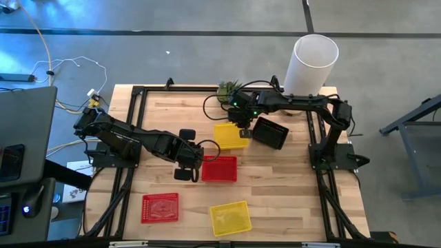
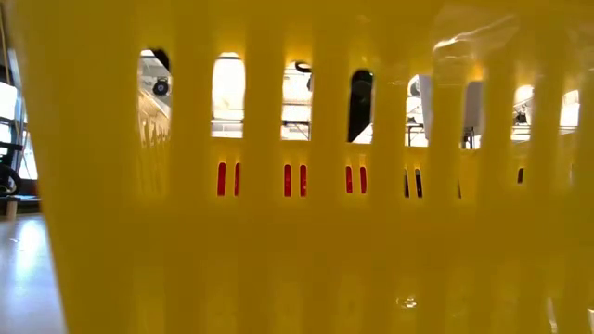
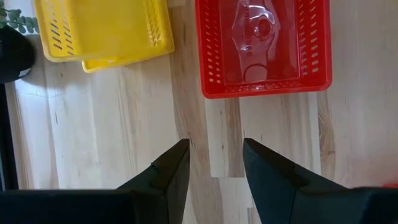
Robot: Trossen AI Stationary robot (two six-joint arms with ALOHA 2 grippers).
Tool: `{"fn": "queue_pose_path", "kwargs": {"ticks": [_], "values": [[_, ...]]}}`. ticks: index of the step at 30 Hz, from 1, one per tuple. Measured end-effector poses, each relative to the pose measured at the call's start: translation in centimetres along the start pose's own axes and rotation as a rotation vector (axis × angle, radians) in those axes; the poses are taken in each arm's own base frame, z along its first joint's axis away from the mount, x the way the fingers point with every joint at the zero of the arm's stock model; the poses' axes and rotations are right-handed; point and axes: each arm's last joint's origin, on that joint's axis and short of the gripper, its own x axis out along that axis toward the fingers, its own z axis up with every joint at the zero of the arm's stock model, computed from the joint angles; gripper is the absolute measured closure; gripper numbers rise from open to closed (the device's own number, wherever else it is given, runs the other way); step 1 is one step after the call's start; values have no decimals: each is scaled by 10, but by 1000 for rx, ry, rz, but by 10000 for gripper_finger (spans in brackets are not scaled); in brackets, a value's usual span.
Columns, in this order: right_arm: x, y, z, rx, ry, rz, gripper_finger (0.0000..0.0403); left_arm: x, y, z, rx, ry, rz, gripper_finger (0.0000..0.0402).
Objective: Stack baskets by color
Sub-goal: Stack the bottom right yellow bin on the top yellow bin
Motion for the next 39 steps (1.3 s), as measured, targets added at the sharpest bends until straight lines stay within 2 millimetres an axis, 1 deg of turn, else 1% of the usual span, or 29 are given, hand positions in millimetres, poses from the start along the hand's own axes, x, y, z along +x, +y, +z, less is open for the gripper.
{"fn": "queue_pose_path", "kwargs": {"ticks": [5,12,17,23,28,31,36,39], "values": [[-1,-1,0,-1,13,-36,317,0,0,0,0,0,0,266],[0,-1,0,-1,24,-50,317,0,0,0,0,0,0,266],[6,-1,-2,5,47,-39,342,0,0,0,0,0,0,266],[6,-1,-2,10,48,-39,396,0,0,0,0,0,0,266],[6,-1,-2,36,44,-40,400,0,0,0,0,0,0,266],[3,-2,-1,38,39,-23,400,0,0,0,0,0,0,266],[-14,-9,10,45,-13,9,402,0,0,0,9,0,0,266],[-26,-17,14,60,-46,38,402,0,0,0,10,0,0,266]]}}
